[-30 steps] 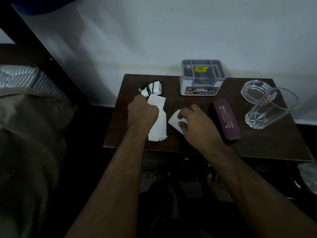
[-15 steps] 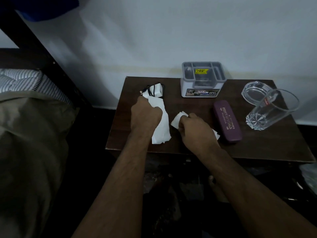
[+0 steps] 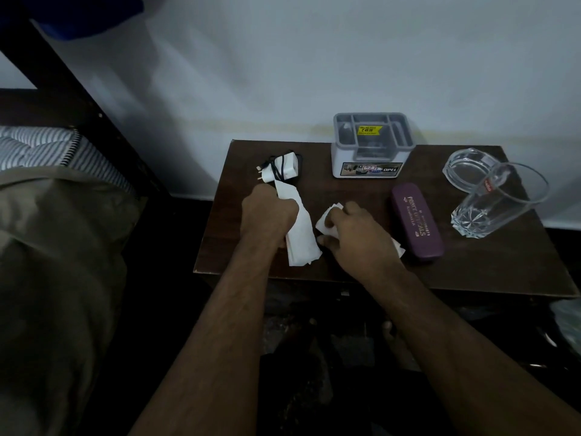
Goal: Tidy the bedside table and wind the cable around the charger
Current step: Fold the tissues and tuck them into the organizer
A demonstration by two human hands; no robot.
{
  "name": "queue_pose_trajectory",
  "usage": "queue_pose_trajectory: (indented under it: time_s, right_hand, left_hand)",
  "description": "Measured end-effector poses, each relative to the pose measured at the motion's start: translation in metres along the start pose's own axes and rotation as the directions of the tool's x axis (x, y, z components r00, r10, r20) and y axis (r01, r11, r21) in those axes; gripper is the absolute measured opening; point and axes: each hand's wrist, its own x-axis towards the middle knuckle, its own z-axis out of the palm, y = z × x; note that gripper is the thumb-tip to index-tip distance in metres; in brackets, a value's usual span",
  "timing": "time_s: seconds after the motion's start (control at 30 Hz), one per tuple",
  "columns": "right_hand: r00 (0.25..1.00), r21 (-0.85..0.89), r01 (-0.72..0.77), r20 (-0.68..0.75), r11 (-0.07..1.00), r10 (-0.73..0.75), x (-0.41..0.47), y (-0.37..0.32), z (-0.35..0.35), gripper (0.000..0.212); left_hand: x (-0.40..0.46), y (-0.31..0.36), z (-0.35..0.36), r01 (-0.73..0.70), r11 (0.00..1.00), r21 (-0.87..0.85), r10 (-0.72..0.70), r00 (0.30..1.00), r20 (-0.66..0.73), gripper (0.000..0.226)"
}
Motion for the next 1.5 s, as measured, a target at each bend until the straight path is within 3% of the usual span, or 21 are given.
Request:
queue_pose_trajectory:
  time_s: [0.13, 0.37, 0.6, 0.7, 0.8, 0.93, 1.07, 1.17, 1.27, 1.5]
  right_hand:
    - [1.000, -0.018, -0.002, -0.024, 1.000, 0.002, 0.001, -0.004, 0.005, 0.022]
    - [0.997, 0.042, -0.047, -0.057, 0.998, 0.050, 0.003, 0.000, 0.002, 0.016]
    - [0.975, 0.353, -0.154, -0.096, 0.923, 0.200, 0.007, 0.007, -0.010, 0.010]
    - [0.925, 0.554, -0.223, -0.139, 0.802, 0.353, 0.007, 0.011, -0.022, 0.011]
    - [0.866, 0.763, -0.237, -0.115, 0.601, 0.487, 0.006, 0.018, -0.035, 0.010]
    - [0.857, 0.945, -0.174, 0.007, 0.276, 0.516, 0.001, 0.025, -0.054, 0.013]
    - [0.878, 0.990, -0.096, 0.037, 0.101, 0.477, -0.003, 0.026, -0.063, 0.015]
    - [0.896, 0.992, -0.048, -0.007, 0.112, 0.444, -0.005, 0.022, -0.065, 0.014]
    - [0.905, 0.978, -0.032, -0.059, 0.207, 0.420, -0.005, 0.015, -0.061, 0.009]
    - [0.907, 0.949, -0.036, -0.101, 0.314, 0.409, 0.000, -0.001, -0.048, 0.013]
  left_hand:
    - [-0.001, 0.000, 0.000, 0.017, 1.000, 0.012, -0.017, 0.999, 0.030, 0.022]
    - [-0.003, 0.000, -0.004, 0.038, 0.998, -0.044, -0.035, 0.998, 0.056, 0.023]
    - [-0.005, 0.003, -0.003, 0.028, 0.997, -0.072, -0.024, 0.998, 0.066, 0.025]
    - [-0.006, 0.005, -0.003, 0.058, 0.991, -0.119, -0.045, 0.993, 0.106, 0.027]
    - [-0.009, 0.010, -0.001, 0.121, 0.962, -0.243, -0.077, 0.980, 0.184, 0.030]
    - [-0.013, 0.018, 0.004, 0.137, 0.916, -0.377, -0.028, 0.960, 0.280, 0.017]
    - [-0.014, 0.025, 0.013, -0.003, 0.943, -0.332, 0.072, 0.978, 0.196, 0.022]
    - [-0.016, 0.030, 0.021, -0.216, 0.952, -0.219, 0.234, 0.970, 0.064, 0.042]
    - [-0.025, 0.035, 0.031, -0.363, 0.925, -0.115, 0.371, 0.927, 0.060, 0.051]
    - [-0.031, 0.042, 0.041, -0.425, 0.896, -0.131, 0.435, 0.898, 0.067, 0.048]
